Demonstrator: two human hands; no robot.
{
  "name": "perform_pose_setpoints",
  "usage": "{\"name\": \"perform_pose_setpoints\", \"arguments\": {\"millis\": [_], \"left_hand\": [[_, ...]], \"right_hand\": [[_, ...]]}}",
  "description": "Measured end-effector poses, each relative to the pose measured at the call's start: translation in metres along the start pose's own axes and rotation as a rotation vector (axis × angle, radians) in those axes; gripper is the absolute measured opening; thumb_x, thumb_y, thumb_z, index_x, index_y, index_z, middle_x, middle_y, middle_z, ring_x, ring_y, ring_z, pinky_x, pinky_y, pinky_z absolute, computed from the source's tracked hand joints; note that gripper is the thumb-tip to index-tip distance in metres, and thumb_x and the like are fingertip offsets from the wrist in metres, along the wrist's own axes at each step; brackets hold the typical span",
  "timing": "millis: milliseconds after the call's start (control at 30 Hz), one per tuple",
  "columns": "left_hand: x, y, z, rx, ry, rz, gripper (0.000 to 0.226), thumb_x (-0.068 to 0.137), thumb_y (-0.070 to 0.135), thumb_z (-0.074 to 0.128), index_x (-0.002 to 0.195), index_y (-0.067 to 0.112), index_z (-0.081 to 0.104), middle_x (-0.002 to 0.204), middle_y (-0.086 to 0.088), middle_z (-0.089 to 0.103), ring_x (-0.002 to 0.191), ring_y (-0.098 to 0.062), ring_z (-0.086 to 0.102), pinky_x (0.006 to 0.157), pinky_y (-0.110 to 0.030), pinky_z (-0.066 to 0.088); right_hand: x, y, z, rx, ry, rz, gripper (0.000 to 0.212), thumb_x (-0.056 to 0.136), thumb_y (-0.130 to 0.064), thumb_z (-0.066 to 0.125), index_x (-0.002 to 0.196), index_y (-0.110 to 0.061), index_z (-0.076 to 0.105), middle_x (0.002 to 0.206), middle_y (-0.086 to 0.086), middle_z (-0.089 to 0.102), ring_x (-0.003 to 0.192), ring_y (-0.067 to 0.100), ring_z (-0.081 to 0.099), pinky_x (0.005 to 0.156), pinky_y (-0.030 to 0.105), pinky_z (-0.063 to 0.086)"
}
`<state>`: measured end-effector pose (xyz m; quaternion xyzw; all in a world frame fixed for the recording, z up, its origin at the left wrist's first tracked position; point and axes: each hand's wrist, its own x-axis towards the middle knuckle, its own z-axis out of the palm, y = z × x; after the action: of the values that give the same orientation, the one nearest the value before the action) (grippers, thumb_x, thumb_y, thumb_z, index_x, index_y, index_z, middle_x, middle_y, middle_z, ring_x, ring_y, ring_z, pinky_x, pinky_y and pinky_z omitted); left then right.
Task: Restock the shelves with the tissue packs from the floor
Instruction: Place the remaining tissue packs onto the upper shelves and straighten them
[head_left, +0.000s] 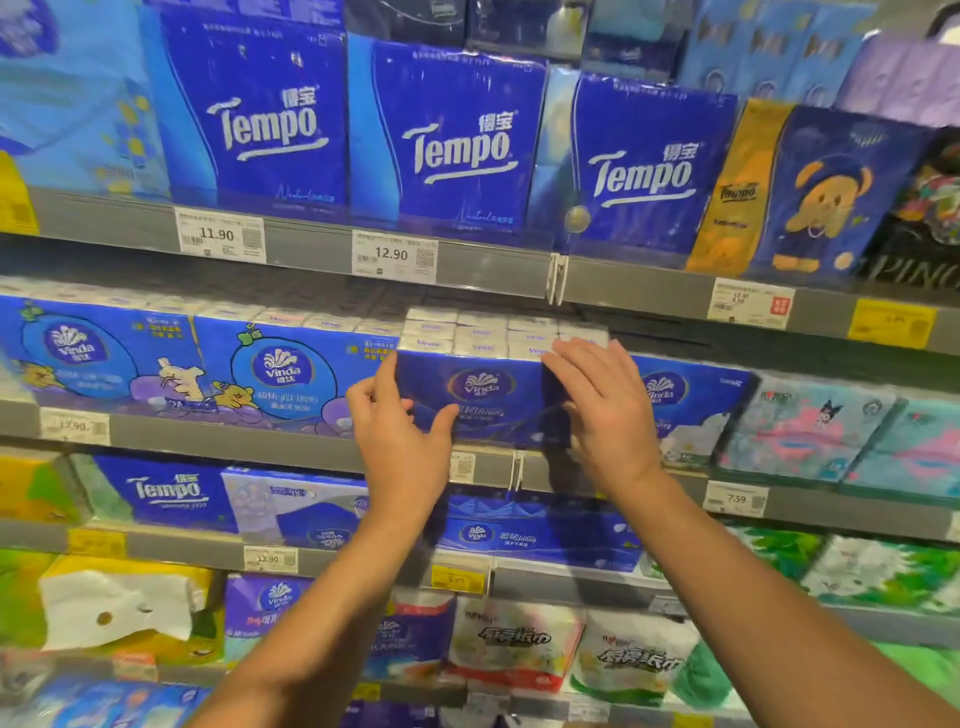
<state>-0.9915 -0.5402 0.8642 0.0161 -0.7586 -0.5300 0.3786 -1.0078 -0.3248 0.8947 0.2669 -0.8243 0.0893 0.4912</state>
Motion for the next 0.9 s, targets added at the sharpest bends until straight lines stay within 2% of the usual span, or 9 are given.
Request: {"name": "perform_pose_setpoints", "arguments": {"millis": [67,133,200,333,467,567,667,800,900], "left_hand": [[0.000,0.002,0.004,0.039,-0.023,0.013,0.092,0.074,0.015,0.083,0.149,0.023,0.031,0.115,0.000,0.037,0.087,-0.013,0.054,0.089,-0.029,0.050],[0.002,0.005,0.008,0.079,-0.048,0.029,0.098,0.075,0.015,0.081,0.152,0.026,0.023,0.116,-0.001,0.036,0.092,-0.014,0.051,0.090,-0.025,0.046],[0.005,0.008,0.011,0.118,-0.076,0.042,0.099,0.075,0.014,0.080,0.153,0.028,0.021,0.119,-0.003,0.037,0.092,-0.007,0.043,0.085,-0.013,0.037],[0.007,0.014,0.017,0.189,-0.129,0.042,0.094,0.076,0.016,0.081,0.152,0.026,0.027,0.117,-0.003,0.042,0.096,-0.006,0.041,0.085,-0.008,0.030],[-0.004,0.015,0.023,0.287,-0.231,0.139,0.100,0.076,0.017,0.080,0.153,0.034,0.019,0.108,0.000,0.048,0.096,-0.015,0.051,0.086,-0.025,0.044],[-0.015,0.009,0.027,0.402,-0.334,0.188,0.104,0.078,0.021,0.077,0.153,0.039,0.008,0.097,0.001,0.059,0.092,-0.021,0.057,0.081,-0.038,0.051],[-0.015,0.001,0.028,0.413,-0.369,0.174,0.104,0.079,0.019,0.074,0.152,0.041,0.003,0.092,0.001,0.061,0.087,-0.021,0.060,0.079,-0.039,0.053],[-0.018,-0.004,0.030,0.356,-0.335,0.187,0.098,0.083,0.022,0.072,0.153,0.039,0.007,0.096,0.002,0.060,0.089,-0.016,0.058,0.084,-0.035,0.052],[-0.026,-0.008,0.035,0.415,-0.363,0.185,0.102,0.083,0.024,0.071,0.152,0.041,-0.002,0.099,0.003,0.059,0.098,-0.019,0.058,0.102,-0.048,0.043]], "right_hand": [[0.007,0.000,0.002,-0.025,-0.052,0.056,0.059,0.071,0.010,0.063,0.128,-0.004,0.060,0.133,0.013,0.059,0.125,0.033,0.053,0.113,0.056,0.029],[0.014,-0.001,0.004,-0.045,-0.092,0.102,0.068,0.064,0.014,0.069,0.129,-0.004,0.059,0.132,0.014,0.059,0.124,0.034,0.053,0.114,0.057,0.027],[0.020,0.001,0.006,-0.060,-0.104,0.127,0.064,0.066,0.011,0.071,0.127,-0.005,0.060,0.129,0.013,0.061,0.121,0.034,0.055,0.112,0.057,0.031],[0.023,0.009,0.009,-0.036,-0.068,0.101,0.055,0.069,0.007,0.071,0.122,-0.006,0.064,0.123,0.010,0.065,0.113,0.032,0.059,0.102,0.052,0.041],[0.011,0.014,0.007,-0.029,-0.029,0.030,0.055,0.070,0.005,0.075,0.122,-0.004,0.063,0.130,0.014,0.061,0.121,0.033,0.055,0.109,0.050,0.036],[0.000,0.015,0.003,-0.126,-0.194,0.048,0.086,0.064,-0.014,0.087,0.140,-0.013,0.048,0.146,0.016,0.045,0.137,0.034,0.039,0.114,0.058,0.025],[0.006,0.019,0.000,-0.228,-0.282,0.135,0.110,0.055,-0.033,0.094,0.148,-0.021,0.035,0.142,0.016,0.044,0.132,0.036,0.039,0.112,0.058,0.028],[0.010,0.025,0.002,-0.201,-0.195,0.091,0.099,0.058,-0.027,0.092,0.143,-0.015,0.044,0.135,0.013,0.049,0.123,0.034,0.042,0.104,0.049,0.037],[-0.008,0.025,0.011,-0.191,-0.175,0.076,0.096,0.059,-0.029,0.091,0.141,-0.012,0.046,0.134,0.014,0.050,0.124,0.034,0.043,0.104,0.048,0.036]]}}
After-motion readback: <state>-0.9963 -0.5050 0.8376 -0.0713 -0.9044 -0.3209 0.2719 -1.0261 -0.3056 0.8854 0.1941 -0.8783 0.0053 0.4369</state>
